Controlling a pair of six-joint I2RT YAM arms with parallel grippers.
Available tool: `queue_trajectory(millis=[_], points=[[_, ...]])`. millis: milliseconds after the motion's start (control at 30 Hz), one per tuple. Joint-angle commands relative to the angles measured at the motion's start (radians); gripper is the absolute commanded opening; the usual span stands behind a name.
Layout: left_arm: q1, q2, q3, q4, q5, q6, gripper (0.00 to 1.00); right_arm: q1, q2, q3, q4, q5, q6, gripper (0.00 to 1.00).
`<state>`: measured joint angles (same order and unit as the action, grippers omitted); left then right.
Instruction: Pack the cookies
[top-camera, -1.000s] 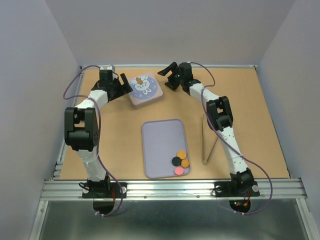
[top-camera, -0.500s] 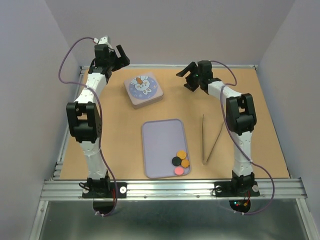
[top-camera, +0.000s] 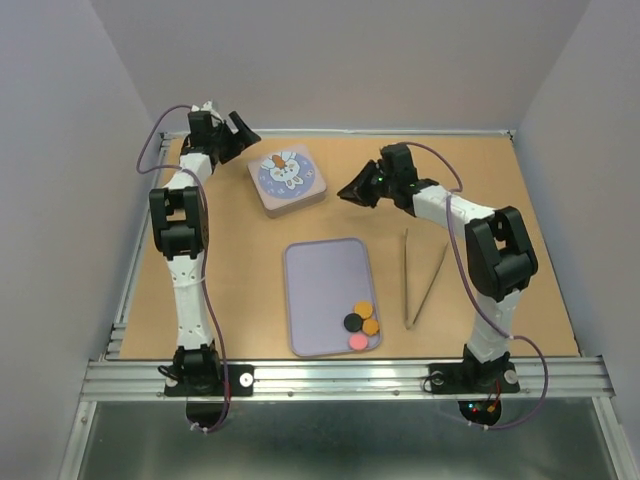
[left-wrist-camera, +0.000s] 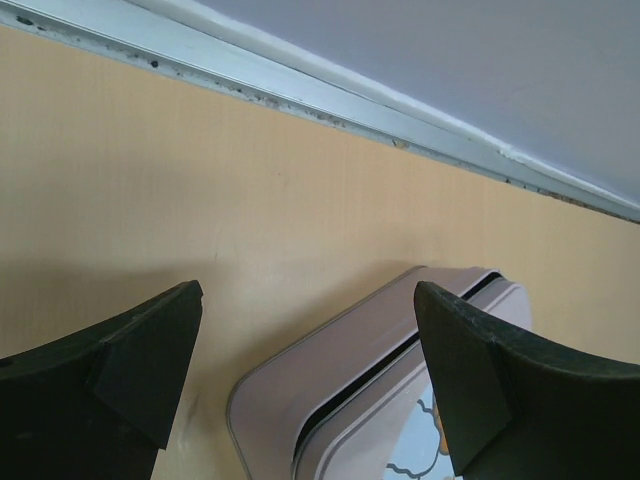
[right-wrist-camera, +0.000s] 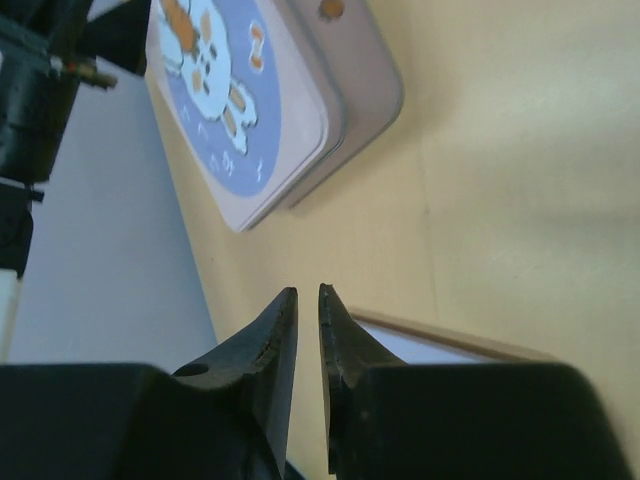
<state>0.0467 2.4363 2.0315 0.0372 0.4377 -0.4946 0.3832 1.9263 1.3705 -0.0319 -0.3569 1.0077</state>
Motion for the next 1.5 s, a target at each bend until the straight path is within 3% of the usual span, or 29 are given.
queue_trajectory(millis=[0, 233, 300, 333, 433, 567, 767, 1167, 1467], points=[[-0.010, -0.133, 0.000, 0.223, 0.107, -0.029, 0.99, 0.054, 0.011, 0.044, 0.023, -0.042, -0.012, 0.19], [-0.005, -0.249, -0.134, 0.239, 0.095, 0.014, 0.87, 0.057, 0.088, 0.116, 0.023, -0.060, -0.014, 0.18], [-0.005, -0.284, -0.191, 0.245, 0.116, 0.010, 0.76, 0.057, 0.095, 0.118, 0.023, -0.066, -0.006, 0.18], [-0.007, -0.308, -0.211, 0.256, 0.124, 0.007, 0.70, 0.057, 0.100, 0.116, 0.023, -0.068, -0.006, 0.18], [-0.008, -0.364, -0.324, 0.291, 0.144, 0.001, 0.32, 0.056, 0.097, 0.101, 0.023, -0.073, -0.011, 0.18], [-0.013, -0.404, -0.460, 0.334, 0.179, -0.005, 0.03, 0.056, 0.092, 0.078, 0.023, -0.077, -0.015, 0.18], [-0.027, -0.388, -0.498, 0.345, 0.214, -0.007, 0.00, 0.057, 0.097, 0.058, 0.023, -0.083, -0.015, 0.17], [-0.025, -0.221, -0.361, 0.322, 0.191, -0.029, 0.00, 0.057, 0.151, 0.087, 0.023, -0.088, -0.017, 0.15], [-0.013, -0.165, -0.379, 0.355, 0.176, -0.041, 0.00, 0.056, 0.203, 0.111, 0.024, -0.100, -0.014, 0.14]])
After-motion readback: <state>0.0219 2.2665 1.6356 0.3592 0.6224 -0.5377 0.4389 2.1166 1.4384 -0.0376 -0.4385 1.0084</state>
